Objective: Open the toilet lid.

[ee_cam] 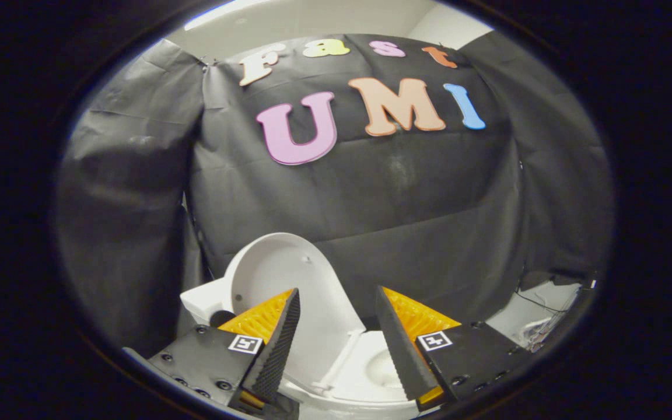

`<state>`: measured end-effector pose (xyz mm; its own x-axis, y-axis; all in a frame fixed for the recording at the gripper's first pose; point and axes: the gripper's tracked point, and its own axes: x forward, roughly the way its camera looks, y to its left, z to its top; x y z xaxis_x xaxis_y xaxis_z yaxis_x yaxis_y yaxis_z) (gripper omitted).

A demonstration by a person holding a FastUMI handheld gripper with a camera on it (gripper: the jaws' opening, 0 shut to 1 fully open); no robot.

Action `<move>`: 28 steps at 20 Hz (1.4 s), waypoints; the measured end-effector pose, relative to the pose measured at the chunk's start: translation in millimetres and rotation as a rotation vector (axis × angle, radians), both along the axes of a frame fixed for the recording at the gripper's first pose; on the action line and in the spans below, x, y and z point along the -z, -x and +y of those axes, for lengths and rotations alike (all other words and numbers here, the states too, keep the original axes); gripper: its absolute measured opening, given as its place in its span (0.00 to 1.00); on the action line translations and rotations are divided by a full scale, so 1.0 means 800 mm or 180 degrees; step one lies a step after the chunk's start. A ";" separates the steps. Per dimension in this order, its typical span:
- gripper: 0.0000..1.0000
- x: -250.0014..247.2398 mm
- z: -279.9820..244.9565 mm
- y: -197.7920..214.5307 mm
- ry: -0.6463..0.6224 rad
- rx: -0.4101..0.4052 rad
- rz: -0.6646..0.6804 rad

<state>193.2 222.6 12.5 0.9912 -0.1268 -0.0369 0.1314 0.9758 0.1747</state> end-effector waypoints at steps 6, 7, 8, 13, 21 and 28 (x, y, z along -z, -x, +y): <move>0.81 0.005 -0.092 0.043 -0.0081 0.0139 -0.0063; 0.80 0.009 -0.107 0.050 -0.0076 0.0172 -0.0047; 0.80 0.016 -0.126 0.059 -0.0053 0.0219 -0.0008; 0.81 0.027 -0.180 0.092 0.0021 0.0245 0.0029; 0.81 0.037 -0.232 0.130 0.0217 0.0037 0.0061; 0.81 0.040 -0.283 0.136 0.0433 0.0045 0.0163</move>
